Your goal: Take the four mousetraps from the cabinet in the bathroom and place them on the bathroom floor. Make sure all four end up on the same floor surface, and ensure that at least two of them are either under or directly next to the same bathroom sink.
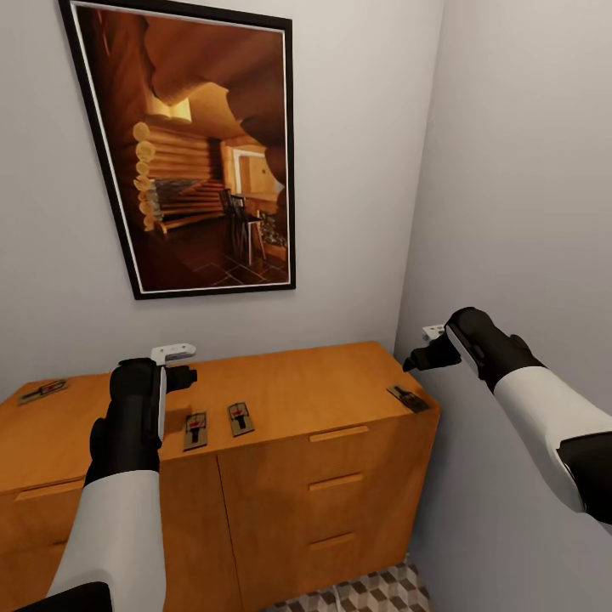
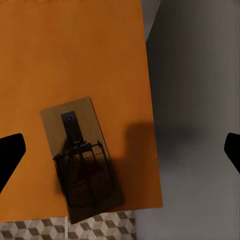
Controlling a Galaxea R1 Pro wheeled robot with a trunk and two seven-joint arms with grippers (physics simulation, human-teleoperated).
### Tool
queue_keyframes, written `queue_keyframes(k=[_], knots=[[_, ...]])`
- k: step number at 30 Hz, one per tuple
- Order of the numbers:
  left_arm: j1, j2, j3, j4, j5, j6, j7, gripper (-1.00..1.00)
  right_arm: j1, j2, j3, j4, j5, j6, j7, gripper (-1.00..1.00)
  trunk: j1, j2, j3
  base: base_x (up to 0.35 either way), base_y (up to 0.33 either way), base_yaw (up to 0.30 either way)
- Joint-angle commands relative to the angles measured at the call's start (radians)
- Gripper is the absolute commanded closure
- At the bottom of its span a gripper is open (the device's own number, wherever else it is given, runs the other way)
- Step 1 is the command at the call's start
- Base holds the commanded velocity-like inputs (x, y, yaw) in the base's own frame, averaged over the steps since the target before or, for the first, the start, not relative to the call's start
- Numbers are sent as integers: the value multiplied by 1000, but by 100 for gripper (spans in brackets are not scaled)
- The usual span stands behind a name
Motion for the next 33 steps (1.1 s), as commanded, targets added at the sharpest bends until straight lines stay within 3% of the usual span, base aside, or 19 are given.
queue_keyframes(k=[1, 33], knots=[[-1, -1, 2, -1, -9, 3, -9, -100, -1, -1, 7, -1, 0, 3, 3, -100, 0, -1, -1, 7, 0, 0], [-1, -2, 2, 0, -10, 3, -9, -100, -1, -1, 8, -4, 2, 3, 2, -100, 0, -1, -1, 1, 0, 0]])
